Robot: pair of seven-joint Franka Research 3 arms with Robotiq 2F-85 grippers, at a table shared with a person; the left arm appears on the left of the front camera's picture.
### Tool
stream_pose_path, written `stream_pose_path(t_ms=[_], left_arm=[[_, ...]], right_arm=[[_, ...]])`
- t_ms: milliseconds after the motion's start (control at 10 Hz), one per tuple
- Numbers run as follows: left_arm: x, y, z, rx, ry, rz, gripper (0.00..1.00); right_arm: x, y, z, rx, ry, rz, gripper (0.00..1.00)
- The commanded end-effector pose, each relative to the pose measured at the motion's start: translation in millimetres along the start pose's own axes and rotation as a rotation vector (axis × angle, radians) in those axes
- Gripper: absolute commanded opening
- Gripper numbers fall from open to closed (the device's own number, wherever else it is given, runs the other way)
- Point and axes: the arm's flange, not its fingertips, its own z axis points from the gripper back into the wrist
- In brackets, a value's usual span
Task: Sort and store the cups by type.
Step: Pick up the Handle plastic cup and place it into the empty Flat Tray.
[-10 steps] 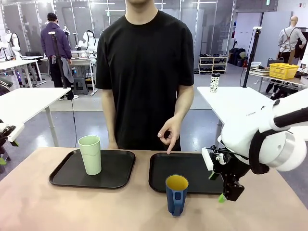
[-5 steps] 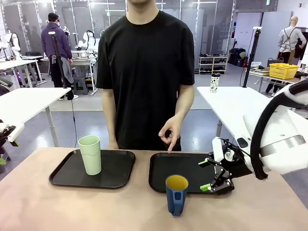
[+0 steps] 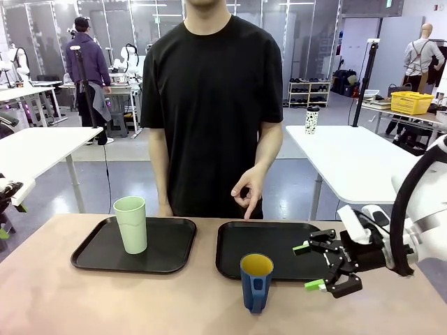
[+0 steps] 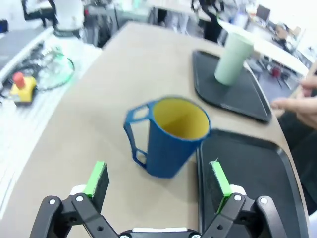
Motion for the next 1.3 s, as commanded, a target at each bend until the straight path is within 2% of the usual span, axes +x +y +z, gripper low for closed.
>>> stream_pose_path(t_ms=[0,200,300,700,900,1200], left_arm=[[-2.5,0.5,1.3,0.023,-0.021,-0.014,1.0],[-2.5,0.5,1.3,0.023,-0.021,-0.014,1.0],[-2.5,0.5,1.3,0.023,-0.021,-0.014,1.0],[-2.5,0.5,1.3,0.023,-0.021,-0.014,1.0],[-2.5,0.5,1.3,0.023,-0.021,-0.014,1.0],[-2.5,0.5,1.3,0.023,-0.021,-0.014,1.0]], right_arm=[[-48.3,-0.7,-1.0,0.022,-0.098,-0.004,1.0],[-61.6,-3.9,-4.7,-0.043,-0.131,-0.036,1.0],[-1.5,-3.8,7.5,0.014,-0.089,-0.026,1.0],[-7.8,-8.1,6.5,0.007,-0.1,-0.043,1.0],[-14.3,-34.1,-6.0,0.039,-0.118,-0.086,1.0],[-24.1,-56.6,-19.3,0.076,-0.092,-0.153,1.0]])
